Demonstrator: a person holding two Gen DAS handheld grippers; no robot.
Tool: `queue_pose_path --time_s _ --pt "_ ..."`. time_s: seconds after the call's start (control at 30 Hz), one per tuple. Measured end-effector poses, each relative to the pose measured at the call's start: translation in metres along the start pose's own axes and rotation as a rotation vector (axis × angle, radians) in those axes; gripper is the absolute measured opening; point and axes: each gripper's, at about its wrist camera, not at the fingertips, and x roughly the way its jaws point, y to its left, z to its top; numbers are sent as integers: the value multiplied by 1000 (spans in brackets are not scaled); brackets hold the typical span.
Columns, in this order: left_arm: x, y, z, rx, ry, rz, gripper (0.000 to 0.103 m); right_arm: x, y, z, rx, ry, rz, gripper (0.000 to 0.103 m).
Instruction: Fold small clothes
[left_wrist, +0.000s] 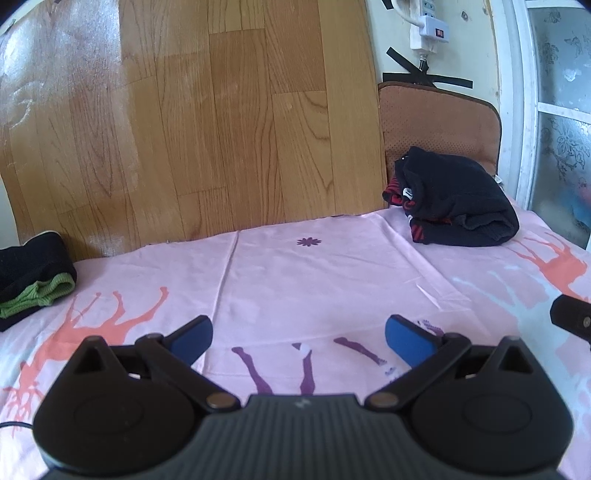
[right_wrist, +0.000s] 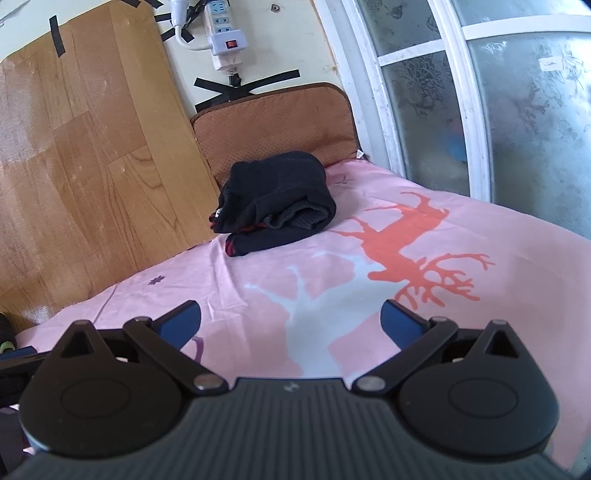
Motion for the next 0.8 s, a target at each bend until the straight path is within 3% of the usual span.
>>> queue_pose_path --time_s 0.33,0.8 --pt "1 1 0 -6 1 4 103 0 -4 1 28 4 -1 103" --pt "10 9 0 -49 70 -16 103 3 -6 0 40 25 6 103"
